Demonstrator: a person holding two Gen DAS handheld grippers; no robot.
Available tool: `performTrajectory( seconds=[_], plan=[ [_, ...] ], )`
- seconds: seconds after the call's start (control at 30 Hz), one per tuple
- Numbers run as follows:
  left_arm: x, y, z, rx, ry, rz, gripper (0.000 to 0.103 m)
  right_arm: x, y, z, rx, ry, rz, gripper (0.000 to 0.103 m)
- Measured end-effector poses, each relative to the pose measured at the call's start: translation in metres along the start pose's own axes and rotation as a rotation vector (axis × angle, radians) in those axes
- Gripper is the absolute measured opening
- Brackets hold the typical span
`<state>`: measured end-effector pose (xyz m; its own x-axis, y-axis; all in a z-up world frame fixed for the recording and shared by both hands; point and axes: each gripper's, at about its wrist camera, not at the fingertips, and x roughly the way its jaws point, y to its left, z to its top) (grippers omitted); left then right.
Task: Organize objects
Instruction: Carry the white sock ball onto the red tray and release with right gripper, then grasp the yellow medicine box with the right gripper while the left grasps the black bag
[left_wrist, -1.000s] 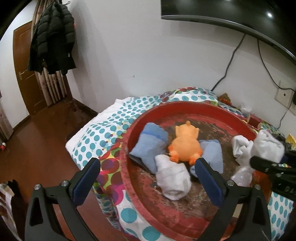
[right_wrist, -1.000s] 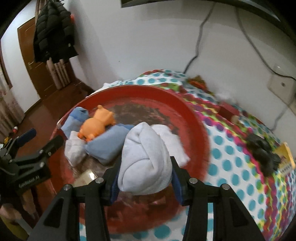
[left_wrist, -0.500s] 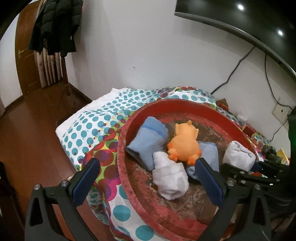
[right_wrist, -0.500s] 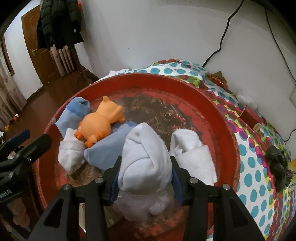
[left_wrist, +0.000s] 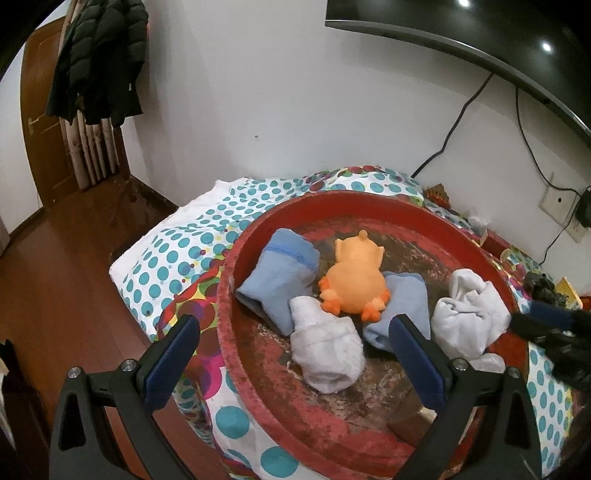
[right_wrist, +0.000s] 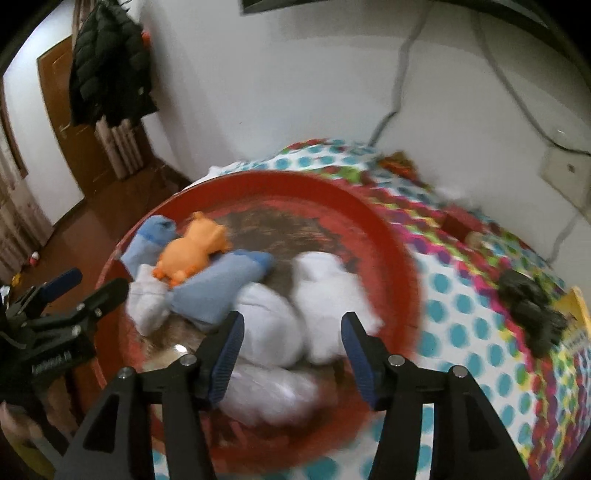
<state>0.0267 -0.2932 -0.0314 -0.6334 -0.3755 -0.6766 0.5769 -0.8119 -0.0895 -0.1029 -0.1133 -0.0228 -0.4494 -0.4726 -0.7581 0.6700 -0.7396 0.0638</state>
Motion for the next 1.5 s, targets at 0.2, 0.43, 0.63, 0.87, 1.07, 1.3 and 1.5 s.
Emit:
performTrajectory(
  seconds=[0.2,0.43,0.63,0.87,1.07,1.3,1.5],
  plan=[
    [-0.002,-0.011,-0.002,0.063,-0.016,0.01,0.102,-0.033,-0.087,-0.022,0.121,-0.018,-0.125,0.057],
    [-0.001,-0.018,-0.006,0.095,-0.008,0.023,0.102,-0.073,-0.212,-0.042,0.236,-0.068,-0.317,0.058],
    [-0.003,-0.025,-0.009,0.127,-0.001,0.016,0.102,-0.065,-0.292,-0.049,0.255,-0.053,-0.381,0.059],
    [-0.009,-0.024,-0.006,0.098,0.005,0.016,0.102,-0.026,-0.328,-0.037,0.195,-0.021,-0.311,0.059],
    [-0.015,-0.045,0.002,0.084,0.025,0.019,0.102,0.009,-0.341,-0.042,0.192,0.022,-0.264,0.059],
    [-0.022,-0.112,0.005,0.194,0.011,0.005,0.102,0.008,-0.329,-0.059,0.19,0.007,-0.273,0.03],
    [-0.02,-0.189,-0.002,0.288,0.047,-0.112,0.103,-0.021,-0.321,-0.089,0.205,-0.007,-0.303,0.03]
  ],
)
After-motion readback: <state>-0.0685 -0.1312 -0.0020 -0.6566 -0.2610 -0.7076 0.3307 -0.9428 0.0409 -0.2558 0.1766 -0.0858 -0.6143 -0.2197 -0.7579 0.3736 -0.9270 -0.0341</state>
